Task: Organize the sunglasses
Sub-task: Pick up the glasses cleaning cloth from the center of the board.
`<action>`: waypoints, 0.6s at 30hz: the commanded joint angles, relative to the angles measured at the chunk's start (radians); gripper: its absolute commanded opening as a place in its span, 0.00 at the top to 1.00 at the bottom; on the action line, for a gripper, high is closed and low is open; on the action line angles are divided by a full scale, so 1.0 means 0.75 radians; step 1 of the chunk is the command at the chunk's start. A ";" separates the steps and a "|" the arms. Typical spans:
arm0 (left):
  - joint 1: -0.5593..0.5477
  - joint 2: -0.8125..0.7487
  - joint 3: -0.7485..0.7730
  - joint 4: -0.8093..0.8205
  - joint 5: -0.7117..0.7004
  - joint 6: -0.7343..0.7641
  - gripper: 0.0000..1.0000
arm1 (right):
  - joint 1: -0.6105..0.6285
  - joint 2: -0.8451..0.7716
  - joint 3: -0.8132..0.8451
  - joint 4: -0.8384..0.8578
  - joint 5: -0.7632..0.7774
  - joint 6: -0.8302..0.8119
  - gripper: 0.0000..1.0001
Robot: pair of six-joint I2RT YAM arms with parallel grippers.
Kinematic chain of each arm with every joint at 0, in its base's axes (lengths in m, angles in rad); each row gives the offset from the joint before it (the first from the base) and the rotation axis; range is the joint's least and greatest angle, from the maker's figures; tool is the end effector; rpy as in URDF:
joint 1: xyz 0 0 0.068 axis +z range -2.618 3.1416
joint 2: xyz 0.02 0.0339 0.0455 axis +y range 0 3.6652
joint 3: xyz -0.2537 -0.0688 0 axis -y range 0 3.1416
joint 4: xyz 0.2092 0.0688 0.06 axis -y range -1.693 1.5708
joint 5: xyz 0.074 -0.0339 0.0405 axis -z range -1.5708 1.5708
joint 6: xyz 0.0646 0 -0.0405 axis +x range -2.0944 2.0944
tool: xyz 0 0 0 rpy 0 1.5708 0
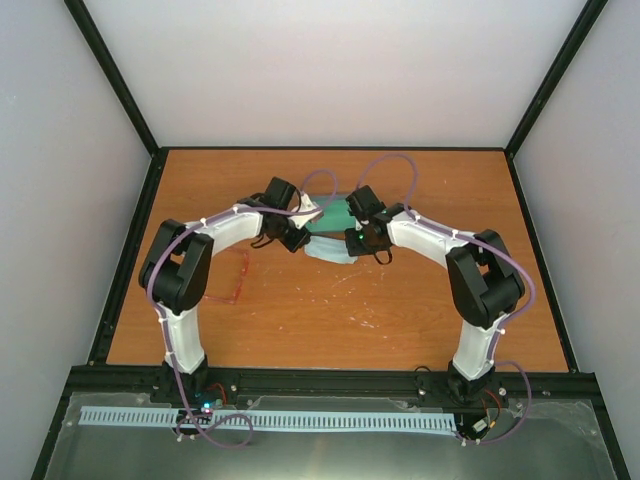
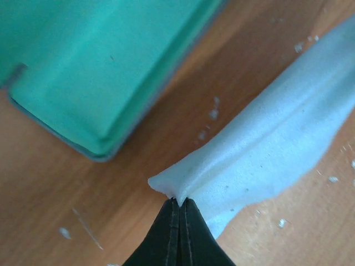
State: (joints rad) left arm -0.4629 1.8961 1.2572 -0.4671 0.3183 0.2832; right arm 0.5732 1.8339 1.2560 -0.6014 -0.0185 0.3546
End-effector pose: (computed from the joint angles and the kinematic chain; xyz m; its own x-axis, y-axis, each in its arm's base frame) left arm 0.3180 -0.1813 0.1563 -0.6144 0.6032 -0.5086 0.7512 0.6443 -0.1434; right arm 0.2908 0.1891 0.1663 -0.9186 -0.1798 -0.3519 -0.2444 0.9582 0.1485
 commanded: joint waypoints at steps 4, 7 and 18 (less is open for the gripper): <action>0.035 0.086 0.152 -0.016 0.001 0.050 0.99 | -0.021 0.041 0.087 0.008 0.094 -0.021 0.97; 0.035 0.114 0.180 -0.021 0.008 0.055 0.99 | -0.031 0.059 0.109 0.009 0.112 -0.022 0.97; 0.064 0.198 0.285 -0.038 0.014 0.073 0.99 | -0.084 0.146 0.215 0.025 0.139 -0.075 0.97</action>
State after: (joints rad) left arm -0.4412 2.0197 1.4067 -0.4725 0.3218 0.3157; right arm 0.5266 1.9167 1.3708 -0.5926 0.0525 0.3244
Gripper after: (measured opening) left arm 0.018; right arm 0.029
